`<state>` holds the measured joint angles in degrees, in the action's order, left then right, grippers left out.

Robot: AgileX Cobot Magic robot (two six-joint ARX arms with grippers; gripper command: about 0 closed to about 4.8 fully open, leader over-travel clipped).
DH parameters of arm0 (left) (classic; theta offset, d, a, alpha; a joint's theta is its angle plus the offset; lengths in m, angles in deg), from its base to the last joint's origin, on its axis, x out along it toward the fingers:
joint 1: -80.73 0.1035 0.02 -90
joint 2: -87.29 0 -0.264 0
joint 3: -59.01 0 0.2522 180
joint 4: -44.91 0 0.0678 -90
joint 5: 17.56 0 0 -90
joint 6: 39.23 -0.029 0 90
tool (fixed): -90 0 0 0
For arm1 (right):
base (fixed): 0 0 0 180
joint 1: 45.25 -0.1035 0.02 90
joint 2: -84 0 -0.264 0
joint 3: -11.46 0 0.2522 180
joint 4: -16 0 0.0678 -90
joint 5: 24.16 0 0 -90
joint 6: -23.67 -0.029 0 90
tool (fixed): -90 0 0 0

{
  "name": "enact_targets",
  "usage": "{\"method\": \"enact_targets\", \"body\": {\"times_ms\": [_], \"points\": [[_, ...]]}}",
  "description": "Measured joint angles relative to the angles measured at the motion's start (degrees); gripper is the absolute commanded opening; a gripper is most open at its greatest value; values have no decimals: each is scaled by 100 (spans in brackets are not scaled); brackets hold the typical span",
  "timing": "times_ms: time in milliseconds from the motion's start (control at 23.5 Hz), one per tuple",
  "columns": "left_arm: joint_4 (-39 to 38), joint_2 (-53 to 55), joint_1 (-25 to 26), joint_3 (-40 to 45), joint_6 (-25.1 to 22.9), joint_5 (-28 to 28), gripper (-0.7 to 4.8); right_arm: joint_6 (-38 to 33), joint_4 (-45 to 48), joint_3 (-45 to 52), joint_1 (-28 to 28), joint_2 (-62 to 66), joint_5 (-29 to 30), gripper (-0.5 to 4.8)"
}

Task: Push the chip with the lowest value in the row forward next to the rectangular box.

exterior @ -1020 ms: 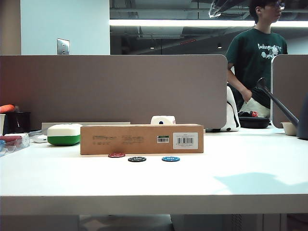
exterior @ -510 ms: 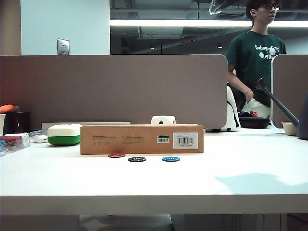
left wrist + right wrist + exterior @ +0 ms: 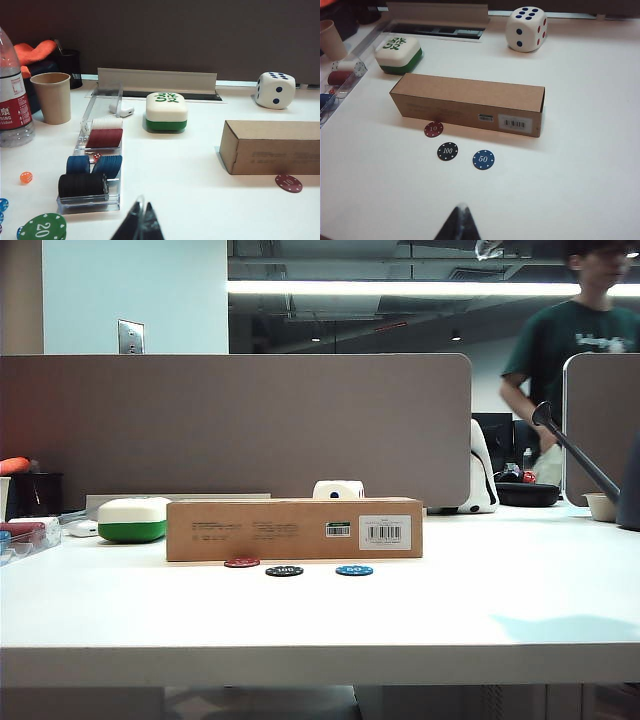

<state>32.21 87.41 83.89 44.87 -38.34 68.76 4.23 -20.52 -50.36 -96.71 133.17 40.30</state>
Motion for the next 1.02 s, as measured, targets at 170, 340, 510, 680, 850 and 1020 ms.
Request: {"method": "enact_targets", "body": {"times_ms": [170,340,510,680,850,1020], "points": [[-7,0,0,0,2,0,-5,-22,138,195,0,-129,-17,-5],[-13,0,-35,0,2,0,-5,-24,155,221,-28,-173,-31,-5],[-20,0,-107,0,0,0,-5,-26,195,225,-48,-170,-149,-5],[-20,0,-107,0,0,0,-5,-26,256,229,-48,-170,-173,-5],[-22,0,-107,0,2,0,-5,-26,262,232,-44,-160,-483,-5],[-22,0,-105,0,2,0,-5,-28,236,232,-39,-157,-529,-5]]}}
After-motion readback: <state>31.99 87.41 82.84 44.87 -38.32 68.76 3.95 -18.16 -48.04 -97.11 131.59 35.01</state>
